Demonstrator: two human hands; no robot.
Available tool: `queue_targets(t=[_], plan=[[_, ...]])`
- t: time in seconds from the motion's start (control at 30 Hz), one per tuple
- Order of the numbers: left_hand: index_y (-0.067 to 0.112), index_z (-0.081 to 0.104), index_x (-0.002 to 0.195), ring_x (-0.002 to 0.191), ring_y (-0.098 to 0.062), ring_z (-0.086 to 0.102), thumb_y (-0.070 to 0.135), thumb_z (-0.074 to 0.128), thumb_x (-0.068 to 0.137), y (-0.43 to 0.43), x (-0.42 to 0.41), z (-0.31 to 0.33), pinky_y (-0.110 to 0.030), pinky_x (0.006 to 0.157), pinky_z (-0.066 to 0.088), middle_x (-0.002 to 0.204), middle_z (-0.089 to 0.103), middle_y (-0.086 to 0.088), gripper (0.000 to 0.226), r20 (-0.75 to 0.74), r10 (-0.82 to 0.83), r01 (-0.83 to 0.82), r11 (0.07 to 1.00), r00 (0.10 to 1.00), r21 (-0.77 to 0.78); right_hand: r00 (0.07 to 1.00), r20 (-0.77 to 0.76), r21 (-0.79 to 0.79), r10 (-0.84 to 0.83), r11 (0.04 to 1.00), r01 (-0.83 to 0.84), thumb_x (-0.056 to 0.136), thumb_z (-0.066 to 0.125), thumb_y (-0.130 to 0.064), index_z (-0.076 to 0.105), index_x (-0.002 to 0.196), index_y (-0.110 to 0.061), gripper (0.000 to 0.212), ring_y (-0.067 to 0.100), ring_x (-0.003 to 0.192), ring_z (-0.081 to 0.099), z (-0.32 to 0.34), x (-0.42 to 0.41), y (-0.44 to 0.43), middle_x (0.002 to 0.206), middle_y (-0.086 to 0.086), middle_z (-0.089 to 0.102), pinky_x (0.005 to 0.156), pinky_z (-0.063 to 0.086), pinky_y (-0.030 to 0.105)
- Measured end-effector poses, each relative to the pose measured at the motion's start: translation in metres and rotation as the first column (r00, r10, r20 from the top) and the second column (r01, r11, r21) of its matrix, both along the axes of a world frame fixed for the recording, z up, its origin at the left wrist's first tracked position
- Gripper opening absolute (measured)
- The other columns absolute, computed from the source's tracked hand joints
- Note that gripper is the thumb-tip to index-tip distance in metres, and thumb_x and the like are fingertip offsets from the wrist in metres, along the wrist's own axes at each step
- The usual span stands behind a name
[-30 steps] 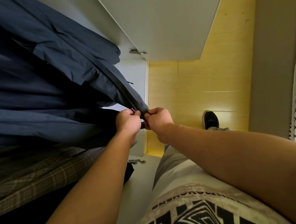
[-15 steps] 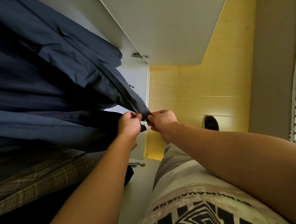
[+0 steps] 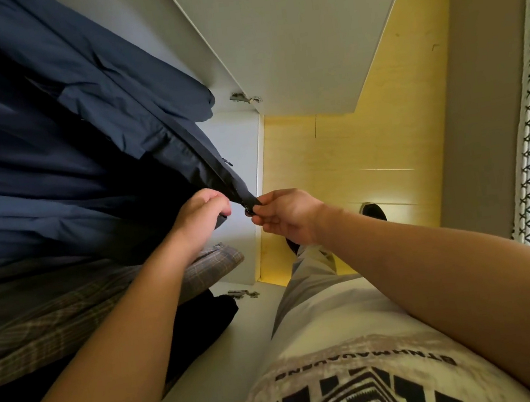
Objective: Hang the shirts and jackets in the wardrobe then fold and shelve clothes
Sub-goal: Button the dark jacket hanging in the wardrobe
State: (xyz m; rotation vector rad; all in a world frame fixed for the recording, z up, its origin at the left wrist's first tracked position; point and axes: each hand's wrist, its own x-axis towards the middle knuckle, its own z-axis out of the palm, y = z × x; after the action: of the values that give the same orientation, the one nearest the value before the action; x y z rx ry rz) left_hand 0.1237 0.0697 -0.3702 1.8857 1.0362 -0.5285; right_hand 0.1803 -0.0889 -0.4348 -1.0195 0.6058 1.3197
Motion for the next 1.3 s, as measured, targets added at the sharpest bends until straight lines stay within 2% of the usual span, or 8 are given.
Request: queue_targets(t=[0.13,0.37,0.5,0.7,0.77,0.9,1.2,1.3], plan=[[0.022,0.071,0.082,0.076,-0.011,0.064,0.033,0.060,0.096,-0.003,0.000,-0.010,-0.023,0.064,0.043,0.073,0.074,0.005,0.021,0.003,0.069,-0.069,0.997,0.998,0.017,1.000,0.011,0.030,0.019,0.999,-0.019,0.088,0.066,0.008,0.059,0.110,-0.001,0.024,0.024,0.074,0.075,0.004,-0.001,0.003,0.093,0.019,0.074,0.059,0.057,0.027],[0.025,0.073,0.083,0.073,-0.009,0.063,0.018,0.069,0.091,-0.010,-0.007,-0.018,-0.014,0.059,0.051,0.078,0.073,0.006,0.012,0.049,0.164,-0.164,0.986,0.985,-0.008,0.995,0.076,-0.014,0.065,0.998,-0.064,0.087,0.067,0.009,0.058,0.098,-0.007,0.021,0.022,0.068,0.073,0.008,-0.001,0.005,0.082,0.015,0.073,0.057,0.056,0.026],[0.014,0.074,0.091,0.071,-0.015,0.062,0.022,0.072,0.090,-0.013,-0.013,-0.020,-0.022,0.067,0.051,0.076,0.072,0.001,0.009,0.013,0.203,-0.202,0.979,0.979,-0.032,0.991,0.103,-0.019,0.090,0.996,-0.089,0.086,0.067,0.009,0.059,0.095,-0.006,0.019,0.021,0.067,0.073,0.009,-0.003,0.006,0.080,0.014,0.071,0.058,0.056,0.026],[0.013,0.074,0.077,0.072,-0.016,0.063,0.016,0.075,0.083,-0.015,-0.018,-0.020,-0.027,0.071,0.051,0.063,0.070,0.005,0.006,0.004,0.241,-0.241,0.970,0.970,-0.027,0.982,0.125,-0.015,0.142,0.990,-0.141,0.083,0.065,0.014,0.064,0.089,-0.003,0.018,0.025,0.071,0.073,0.012,-0.004,0.006,0.084,0.019,0.072,0.062,0.057,0.028],[0.015,0.074,0.079,0.071,-0.015,0.063,0.014,0.076,0.081,-0.015,-0.019,-0.020,-0.025,0.068,0.049,0.064,0.070,0.007,0.003,0.008,0.204,-0.204,0.979,0.979,-0.009,0.982,0.107,0.012,0.154,0.988,-0.156,0.084,0.064,0.002,0.067,0.091,0.000,0.008,0.026,0.073,0.072,0.014,-0.004,0.007,0.085,0.018,0.073,0.064,0.057,0.029],[0.014,0.073,0.089,0.076,-0.016,0.064,0.017,0.078,0.079,-0.012,-0.019,-0.018,-0.030,0.073,0.052,0.072,0.074,0.002,0.012,-0.017,0.139,-0.139,0.990,0.990,0.012,0.968,0.158,-0.017,0.195,0.981,-0.195,0.089,0.073,-0.030,0.068,0.104,-0.002,0.032,0.024,0.075,0.072,0.015,-0.004,0.010,0.093,0.016,0.075,0.066,0.058,0.029],[0.009,0.071,0.076,0.074,-0.019,0.064,0.012,0.072,0.087,-0.014,-0.013,-0.020,-0.032,0.079,0.055,0.063,0.071,0.001,0.011,0.049,0.254,-0.254,0.967,0.966,-0.015,0.901,0.329,-0.130,0.285,0.958,-0.255,0.093,0.070,-0.020,0.058,0.084,-0.006,0.020,0.023,0.072,0.074,0.010,-0.007,0.010,0.087,0.014,0.075,0.067,0.061,0.032],[0.011,0.069,0.070,0.052,-0.001,0.059,0.016,0.071,0.087,-0.007,-0.009,-0.017,-0.012,0.054,0.048,0.056,0.068,0.008,0.018,0.106,0.238,-0.250,0.962,0.965,0.114,0.818,0.371,-0.267,0.440,0.894,-0.360,0.096,0.065,-0.018,0.056,0.079,-0.007,0.021,0.017,0.061,0.070,0.009,-0.007,0.004,0.077,0.009,0.073,0.067,0.062,0.030]])
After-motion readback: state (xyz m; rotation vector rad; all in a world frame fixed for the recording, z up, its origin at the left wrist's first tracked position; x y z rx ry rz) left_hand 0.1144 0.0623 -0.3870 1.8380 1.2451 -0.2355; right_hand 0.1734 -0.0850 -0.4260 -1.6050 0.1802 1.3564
